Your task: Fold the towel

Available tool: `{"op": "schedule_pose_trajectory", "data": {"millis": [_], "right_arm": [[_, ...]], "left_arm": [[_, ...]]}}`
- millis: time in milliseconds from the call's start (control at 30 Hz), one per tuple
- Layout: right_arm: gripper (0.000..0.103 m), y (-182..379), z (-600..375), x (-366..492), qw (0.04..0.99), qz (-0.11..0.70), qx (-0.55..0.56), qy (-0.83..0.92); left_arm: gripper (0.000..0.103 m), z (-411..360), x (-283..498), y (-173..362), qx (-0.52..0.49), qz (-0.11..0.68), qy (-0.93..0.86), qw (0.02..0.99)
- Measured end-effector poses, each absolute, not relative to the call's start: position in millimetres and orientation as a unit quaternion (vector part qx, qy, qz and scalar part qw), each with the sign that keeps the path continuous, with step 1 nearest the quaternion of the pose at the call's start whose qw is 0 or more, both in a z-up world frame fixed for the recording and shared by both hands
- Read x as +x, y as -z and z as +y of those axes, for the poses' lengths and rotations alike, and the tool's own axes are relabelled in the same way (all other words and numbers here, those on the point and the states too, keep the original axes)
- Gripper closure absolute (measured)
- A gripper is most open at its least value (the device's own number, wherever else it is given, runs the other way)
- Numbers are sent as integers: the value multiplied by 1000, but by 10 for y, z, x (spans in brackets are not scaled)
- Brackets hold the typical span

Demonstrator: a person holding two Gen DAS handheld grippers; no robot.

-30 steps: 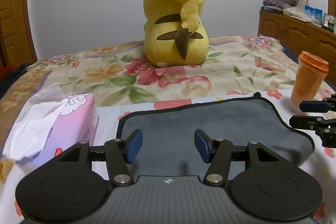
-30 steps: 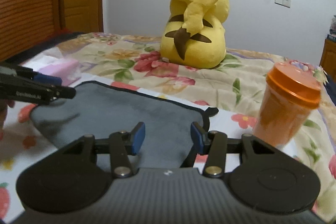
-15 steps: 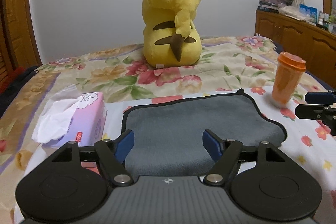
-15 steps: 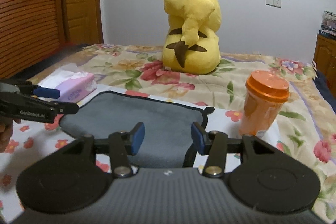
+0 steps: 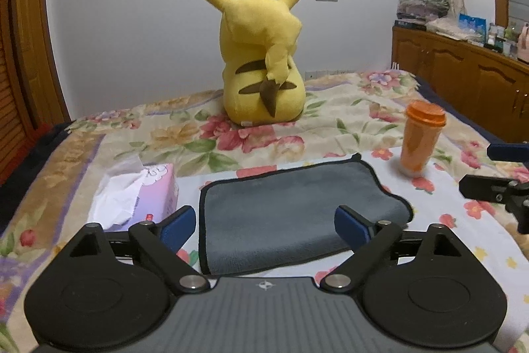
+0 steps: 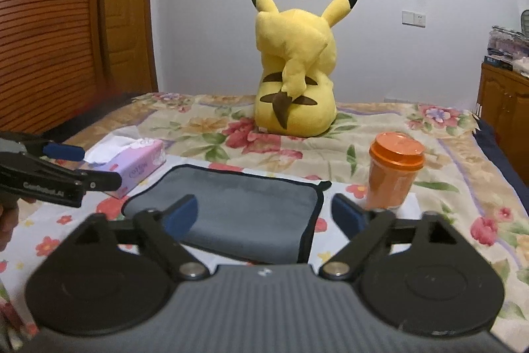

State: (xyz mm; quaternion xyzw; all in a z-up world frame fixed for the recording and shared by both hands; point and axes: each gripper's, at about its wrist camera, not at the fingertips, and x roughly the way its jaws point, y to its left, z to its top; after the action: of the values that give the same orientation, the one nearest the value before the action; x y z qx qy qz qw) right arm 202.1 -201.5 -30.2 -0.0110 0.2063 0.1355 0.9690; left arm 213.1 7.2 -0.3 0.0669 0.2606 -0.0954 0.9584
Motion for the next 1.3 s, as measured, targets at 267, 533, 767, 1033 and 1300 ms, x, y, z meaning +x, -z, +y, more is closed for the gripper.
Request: {"op": "schedule_pose_trajectory", "data": {"millis": [267,533,767,1033,1300], "right_arm": [[0,115,-2025,1785,972,199,-6,-126],[0,-75,-2116,1578,975,193,4,-113],[0,-230,-2190,1357,978,182,2,-106],[0,-331,-2251,1165,980,171,4,-96],[0,-307,-2244,980,981,170,12,-88]], "left_arm": [[1,24,1757,-335,76,244,98,962],[0,-55,1420,-628,82,229,96,965],[0,-103,1183,-765,82,231,77,966],[0,-133,938,-829,75,225,79,968],[0,-134,708,-776,66,226,82,968]]}}
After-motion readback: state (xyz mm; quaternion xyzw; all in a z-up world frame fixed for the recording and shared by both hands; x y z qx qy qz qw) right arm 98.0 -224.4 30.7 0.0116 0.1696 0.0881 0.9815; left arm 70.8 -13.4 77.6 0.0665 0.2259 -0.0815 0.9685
